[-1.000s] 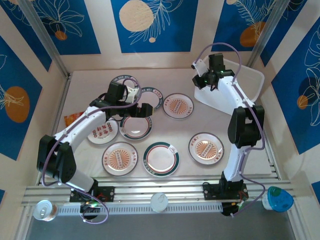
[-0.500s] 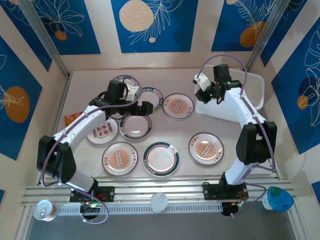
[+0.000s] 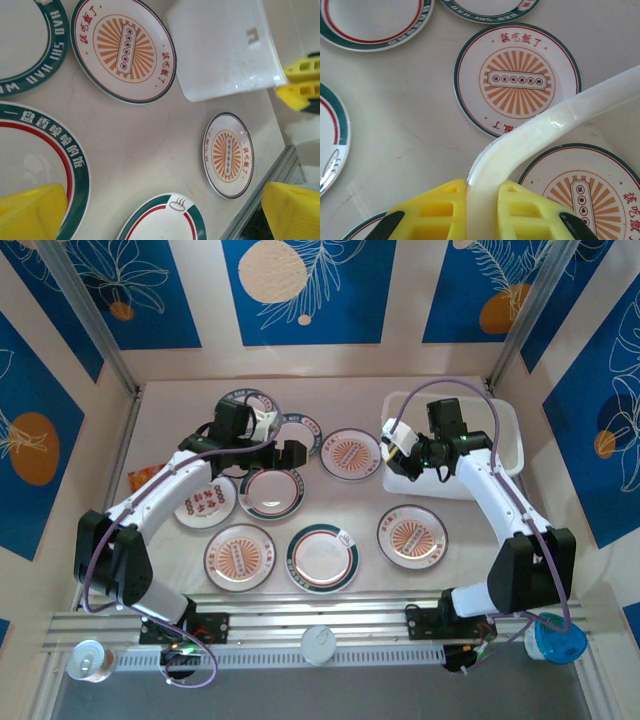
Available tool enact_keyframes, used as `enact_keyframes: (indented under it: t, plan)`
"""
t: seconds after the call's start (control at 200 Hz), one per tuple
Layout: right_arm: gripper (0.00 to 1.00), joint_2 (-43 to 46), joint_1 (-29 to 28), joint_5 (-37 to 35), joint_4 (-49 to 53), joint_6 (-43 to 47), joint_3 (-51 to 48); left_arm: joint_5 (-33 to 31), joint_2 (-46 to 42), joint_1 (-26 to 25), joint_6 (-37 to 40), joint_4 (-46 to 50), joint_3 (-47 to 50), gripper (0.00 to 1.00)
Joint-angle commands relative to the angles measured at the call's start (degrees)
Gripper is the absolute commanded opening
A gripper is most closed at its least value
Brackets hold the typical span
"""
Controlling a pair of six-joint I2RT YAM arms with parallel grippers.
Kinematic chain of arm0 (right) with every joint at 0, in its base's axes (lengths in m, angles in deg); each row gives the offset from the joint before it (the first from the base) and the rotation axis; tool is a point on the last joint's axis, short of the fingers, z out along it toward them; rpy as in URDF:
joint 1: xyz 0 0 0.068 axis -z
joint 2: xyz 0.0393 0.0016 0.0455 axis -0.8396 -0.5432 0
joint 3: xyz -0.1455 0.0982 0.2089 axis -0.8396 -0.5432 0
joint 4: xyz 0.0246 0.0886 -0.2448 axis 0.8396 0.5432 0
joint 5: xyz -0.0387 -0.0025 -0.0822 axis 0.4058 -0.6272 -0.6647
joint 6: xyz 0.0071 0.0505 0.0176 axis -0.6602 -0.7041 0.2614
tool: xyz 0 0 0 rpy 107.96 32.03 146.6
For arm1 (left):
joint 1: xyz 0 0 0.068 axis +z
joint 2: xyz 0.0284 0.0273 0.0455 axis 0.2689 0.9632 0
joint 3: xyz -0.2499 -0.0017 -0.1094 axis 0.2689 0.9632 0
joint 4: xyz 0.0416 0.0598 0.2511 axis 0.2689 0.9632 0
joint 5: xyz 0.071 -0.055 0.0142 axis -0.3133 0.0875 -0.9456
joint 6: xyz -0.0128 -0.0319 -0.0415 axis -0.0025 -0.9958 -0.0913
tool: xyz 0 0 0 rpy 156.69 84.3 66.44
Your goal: Place the plates into the plastic bin on the countertop
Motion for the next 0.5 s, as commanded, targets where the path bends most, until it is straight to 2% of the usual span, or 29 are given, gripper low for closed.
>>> enact_keyframes:
  t: [0.0,0.175,0.335,0.495]
  plan:
    - [0.03,1.5,-1.9,4.3,0.6,2.2,-2.5,-0.7,2.1,-0.8,-7.4,-1.1,-1.6,1.00]
    - [0.04,3.4,-2.7,3.5,0.4,1.8,-4.4,-3.8,4.0,-2.8,-14.2,-4.1,-1.9,1.00]
    - [0.14,3.7,-2.3,1.6,0.3,0.1,-3.9,-6.3,6.6,-4.1,-21.9,-8.1,-0.7,0.99]
    - [0.19,3.0,-1.8,-0.4,0.2,-1.6,-1.9,-9.2,9.2,-5.5,-28.8,-11.8,0.1,0.97]
